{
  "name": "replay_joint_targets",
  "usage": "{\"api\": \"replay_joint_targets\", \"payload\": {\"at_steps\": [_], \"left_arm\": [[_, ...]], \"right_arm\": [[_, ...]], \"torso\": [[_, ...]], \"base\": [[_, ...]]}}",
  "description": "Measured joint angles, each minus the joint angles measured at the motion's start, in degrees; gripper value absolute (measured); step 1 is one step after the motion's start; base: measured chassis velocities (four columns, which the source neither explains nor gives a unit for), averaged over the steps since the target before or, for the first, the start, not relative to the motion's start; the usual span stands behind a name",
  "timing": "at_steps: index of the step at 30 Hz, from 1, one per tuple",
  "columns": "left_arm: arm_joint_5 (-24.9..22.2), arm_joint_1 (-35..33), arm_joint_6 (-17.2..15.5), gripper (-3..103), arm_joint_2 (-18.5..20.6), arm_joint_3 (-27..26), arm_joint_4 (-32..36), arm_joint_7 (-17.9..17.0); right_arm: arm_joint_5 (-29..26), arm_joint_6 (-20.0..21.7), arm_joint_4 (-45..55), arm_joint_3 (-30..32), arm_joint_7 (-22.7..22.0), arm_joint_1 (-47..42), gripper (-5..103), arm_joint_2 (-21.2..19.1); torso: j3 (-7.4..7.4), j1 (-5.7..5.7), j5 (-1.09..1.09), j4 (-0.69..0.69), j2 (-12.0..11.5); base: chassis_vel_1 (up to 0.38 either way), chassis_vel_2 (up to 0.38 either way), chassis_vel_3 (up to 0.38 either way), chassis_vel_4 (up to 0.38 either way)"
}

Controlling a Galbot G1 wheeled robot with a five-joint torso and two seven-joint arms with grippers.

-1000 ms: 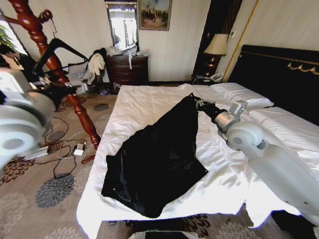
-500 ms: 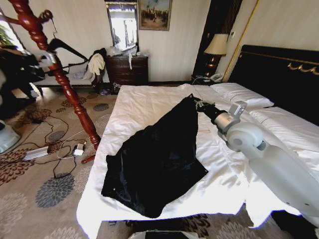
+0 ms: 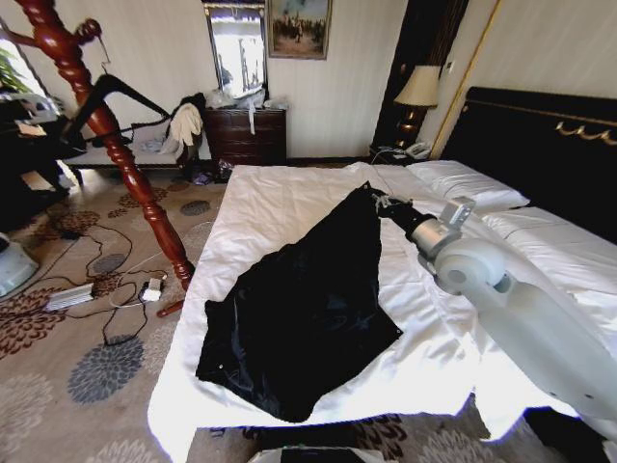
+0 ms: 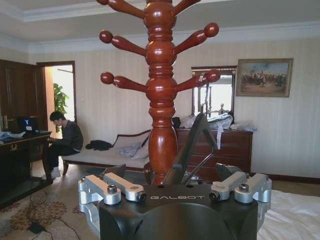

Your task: Pick up the clothes from the bed and hang them on the clothes hanger.

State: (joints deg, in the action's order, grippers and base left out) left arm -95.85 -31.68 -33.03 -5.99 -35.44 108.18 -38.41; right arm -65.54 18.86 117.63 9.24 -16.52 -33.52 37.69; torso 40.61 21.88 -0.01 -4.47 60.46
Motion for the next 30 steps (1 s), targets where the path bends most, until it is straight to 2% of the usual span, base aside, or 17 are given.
{"api": "replay_joint_targets", "payload": {"at_steps": [4, 11, 14, 15, 20, 22, 23, 25, 27, 28, 30], "left_arm": [[0.7, 0.0, 0.9, 100, -0.1, 0.2, -1.4, 1.2], [4.8, 0.2, 3.8, 100, -0.3, 1.8, -6.6, 7.6], [5.2, -0.1, 4.6, 100, -0.6, 1.8, -7.2, 8.7], [5.5, -0.7, 5.8, 100, -0.8, 1.8, -7.2, 9.7], [5.5, -2.2, 6.5, 100, -1.8, 1.4, -4.3, 9.6], [5.6, -3.2, 7.4, 100, -3.4, 1.2, -1.2, 9.3], [6.4, -4.0, 8.6, 100, -5.4, 1.7, 1.8, 9.2], [6.9, -4.2, 9.2, 100, -6.1, 2.0, 3.0, 9.3], [11.2, -4.7, 13.1, 100, -9.2, 4.3, 5.8, 11.2], [11.2, -4.7, 13.1, 100, -9.2, 4.3, 5.8, 11.2], [14.9, -4.6, 15.7, 100, -11.3, 6.9, 6.6, 12.7]], "right_arm": [[0.0, 0.0, -0.2, -0.4, 0.3, 0.2, 0, 0.4], [0.0, 0.1, 0.0, -0.7, 0.2, 0.5, 0, 0.8], [0.0, 0.1, 0.0, -0.8, 0.2, 0.6, 0, 0.9], [-0.1, 0.1, 0.1, -0.9, 0.2, 0.7, 0, 0.9], [-0.2, 0.1, 0.2, -0.9, 0.0, 0.7, 0, 0.9], [-0.3, 0.1, 0.3, -0.4, 0.0, 0.3, 0, 0.4], [-0.3, 0.1, 0.6, 0.3, -0.2, -0.3, 0, -0.2], [-0.3, 0.1, 0.6, 0.4, -0.2, -0.4, 0, -0.3], [-0.3, 0.1, 0.5, 0.5, -0.3, -0.5, 0, -0.3], [-0.3, 0.1, 0.5, 0.5, -0.3, -0.5, 0, -0.3], [-0.3, 0.1, 0.5, 0.5, -0.3, -0.5, 0, -0.1]], "torso": [[0.00, 0.00, 0.02, -0.01, 0.0], [0.00, 0.00, 0.01, 0.00, 0.0], [0.00, 0.00, 0.01, 0.01, 0.0], [0.00, 0.00, 0.00, 0.01, 0.0], [0.00, 0.00, 0.02, 0.01, 0.0], [0.00, 0.00, 0.03, 0.02, 0.0], [0.00, 0.00, 0.01, -0.03, 0.0], [0.00, 0.00, 0.01, -0.04, 0.0], [0.00, 0.00, 0.04, 0.01, 0.0], [0.00, 0.00, 0.04, 0.01, 0.0], [0.00, 0.00, 0.03, 0.02, 0.0]], "base": [[0.000, 0.000, 0.000, 0.000], [0.000, 0.000, 0.000, 0.000], [0.000, 0.000, 0.000, 0.000], [0.000, 0.000, 0.000, 0.000], [0.000, 0.000, 0.000, 0.000], [0.000, 0.000, 0.000, 0.000], [0.000, 0.000, 0.000, 0.000], [0.000, 0.000, 0.000, 0.000], [0.000, 0.000, 0.000, 0.000], [0.000, 0.000, 0.000, 0.000], [0.000, 0.000, 0.000, 0.000]]}}
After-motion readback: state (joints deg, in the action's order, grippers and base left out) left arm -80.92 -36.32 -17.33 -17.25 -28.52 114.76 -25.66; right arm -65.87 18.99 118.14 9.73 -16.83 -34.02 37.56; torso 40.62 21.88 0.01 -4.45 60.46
